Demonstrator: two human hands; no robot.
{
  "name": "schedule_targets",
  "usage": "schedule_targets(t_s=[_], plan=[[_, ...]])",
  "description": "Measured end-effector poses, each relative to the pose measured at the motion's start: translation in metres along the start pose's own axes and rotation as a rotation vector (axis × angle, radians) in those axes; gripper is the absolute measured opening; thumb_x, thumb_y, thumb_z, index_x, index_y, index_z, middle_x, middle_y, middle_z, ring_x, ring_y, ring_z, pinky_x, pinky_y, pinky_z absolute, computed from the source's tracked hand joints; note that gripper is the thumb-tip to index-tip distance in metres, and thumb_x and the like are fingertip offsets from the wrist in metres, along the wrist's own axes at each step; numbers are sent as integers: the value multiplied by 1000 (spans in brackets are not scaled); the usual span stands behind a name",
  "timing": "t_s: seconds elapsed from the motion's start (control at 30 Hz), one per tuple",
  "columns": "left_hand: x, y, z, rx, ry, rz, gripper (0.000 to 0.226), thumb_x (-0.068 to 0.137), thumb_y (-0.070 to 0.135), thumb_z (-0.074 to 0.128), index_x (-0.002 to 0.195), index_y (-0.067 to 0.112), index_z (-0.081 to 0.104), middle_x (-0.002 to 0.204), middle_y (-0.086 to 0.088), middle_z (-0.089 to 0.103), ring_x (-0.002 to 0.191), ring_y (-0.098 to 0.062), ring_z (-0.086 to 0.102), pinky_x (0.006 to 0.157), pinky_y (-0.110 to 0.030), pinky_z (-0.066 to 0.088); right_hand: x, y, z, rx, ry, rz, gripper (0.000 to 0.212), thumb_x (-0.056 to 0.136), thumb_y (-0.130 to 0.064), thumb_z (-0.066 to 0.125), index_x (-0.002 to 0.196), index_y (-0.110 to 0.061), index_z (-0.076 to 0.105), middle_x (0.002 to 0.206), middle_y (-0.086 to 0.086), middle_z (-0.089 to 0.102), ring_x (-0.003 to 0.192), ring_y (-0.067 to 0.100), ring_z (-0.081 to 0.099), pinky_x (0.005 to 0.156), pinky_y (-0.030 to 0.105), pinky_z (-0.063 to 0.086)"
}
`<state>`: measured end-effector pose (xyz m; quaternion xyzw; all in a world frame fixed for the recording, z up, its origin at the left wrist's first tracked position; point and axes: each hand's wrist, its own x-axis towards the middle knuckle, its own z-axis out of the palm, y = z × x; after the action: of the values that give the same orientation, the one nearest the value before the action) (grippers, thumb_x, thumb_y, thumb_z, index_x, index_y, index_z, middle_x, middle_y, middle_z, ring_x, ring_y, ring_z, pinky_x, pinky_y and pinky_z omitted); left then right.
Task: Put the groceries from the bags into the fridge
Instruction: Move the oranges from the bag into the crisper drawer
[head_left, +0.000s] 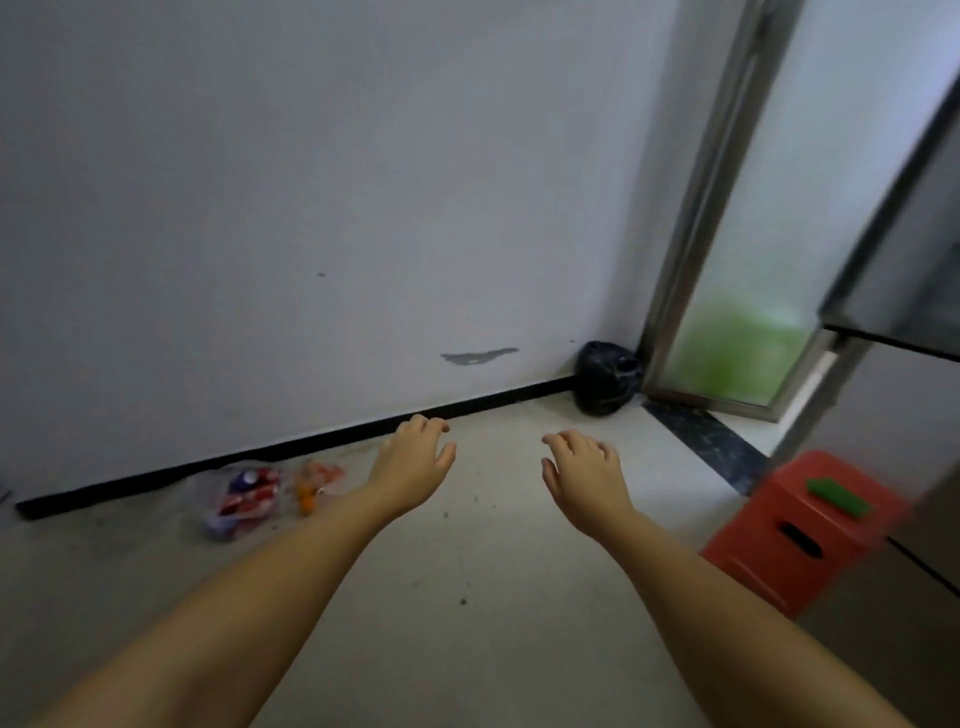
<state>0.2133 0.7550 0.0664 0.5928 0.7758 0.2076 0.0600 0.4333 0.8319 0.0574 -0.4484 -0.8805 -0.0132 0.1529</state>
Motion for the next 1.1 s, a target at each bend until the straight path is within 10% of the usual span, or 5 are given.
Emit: schedule_targets(t_s=[0.6,1.1], plan=[[-10,-340,-75,-102,134,-675,36,96,32,46,125,12,53,132,-12,51,120,-30,49,100,-41,42,231,-269,161,-7,-486,-427,46,101,-38,32,143,-20,31,145,7,38,130,26,41,104,40,36],[110,-578,-108,-123,-100,-584,30,97,31,45,115,10,56,123,-12,53,109,-28,54,92,-39,47,352,-441,278,44,-649,-254,47,100,-39,33,143,-21,32,144,6,39,129,25,42,105,40,39]])
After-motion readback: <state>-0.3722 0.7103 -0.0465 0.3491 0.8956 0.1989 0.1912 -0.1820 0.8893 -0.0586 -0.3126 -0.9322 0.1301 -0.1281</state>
